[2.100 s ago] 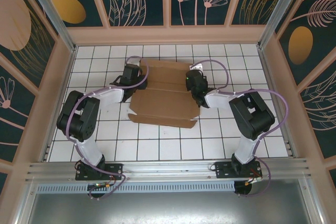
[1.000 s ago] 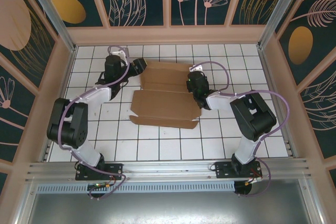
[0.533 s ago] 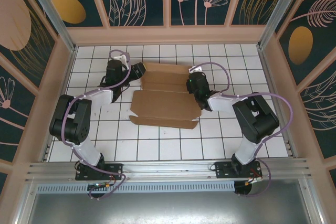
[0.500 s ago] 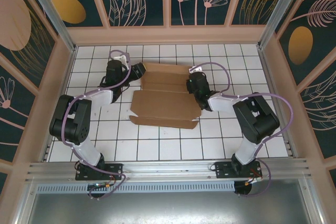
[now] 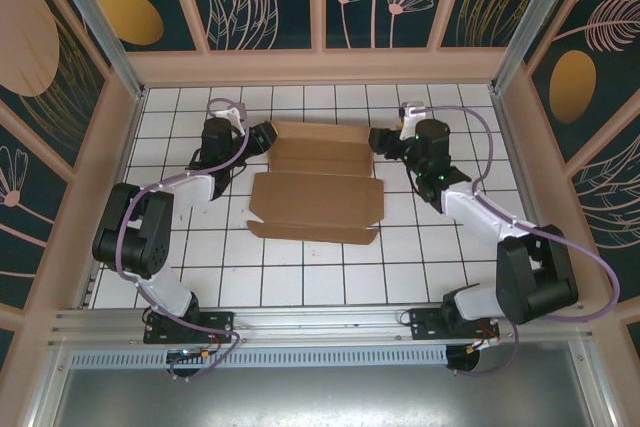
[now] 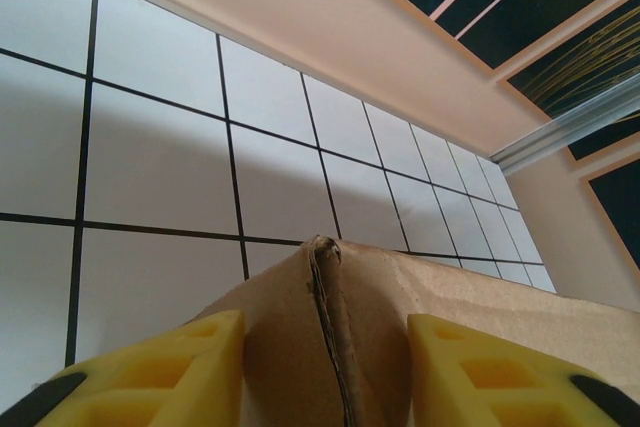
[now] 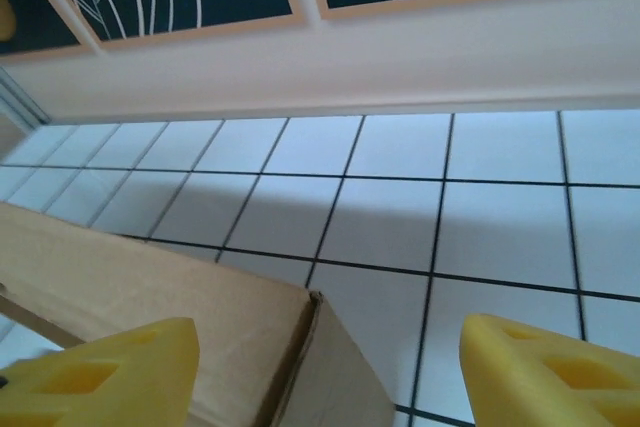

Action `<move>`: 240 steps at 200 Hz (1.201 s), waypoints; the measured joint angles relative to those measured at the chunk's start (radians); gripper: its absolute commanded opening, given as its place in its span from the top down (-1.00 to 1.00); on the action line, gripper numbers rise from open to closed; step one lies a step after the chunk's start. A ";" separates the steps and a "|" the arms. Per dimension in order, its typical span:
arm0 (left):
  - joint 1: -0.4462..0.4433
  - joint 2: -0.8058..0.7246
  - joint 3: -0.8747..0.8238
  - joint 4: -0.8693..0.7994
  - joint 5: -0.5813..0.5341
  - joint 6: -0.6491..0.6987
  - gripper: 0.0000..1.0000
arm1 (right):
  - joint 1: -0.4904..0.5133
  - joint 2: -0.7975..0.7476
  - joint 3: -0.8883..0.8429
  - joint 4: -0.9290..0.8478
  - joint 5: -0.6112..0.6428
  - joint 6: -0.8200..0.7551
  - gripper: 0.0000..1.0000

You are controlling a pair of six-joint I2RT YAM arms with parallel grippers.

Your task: Fold the paper box

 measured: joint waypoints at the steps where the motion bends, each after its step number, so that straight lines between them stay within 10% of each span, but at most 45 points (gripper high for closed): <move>1: 0.000 0.000 0.000 0.000 0.000 0.000 0.13 | -0.001 0.004 0.007 -0.006 -0.006 0.004 -0.30; 94: -0.001 0.023 0.038 -0.020 0.010 -0.001 0.14 | -0.029 0.183 0.131 -0.107 -0.148 0.166 0.45; 138: 0.002 0.033 0.066 -0.058 0.021 -0.004 -0.21 | -0.041 0.181 0.142 -0.123 -0.150 0.171 -0.02; 240: 0.004 -0.179 -0.039 -0.165 -0.051 0.212 -0.50 | -0.070 0.057 0.082 -0.164 -0.130 0.119 -0.19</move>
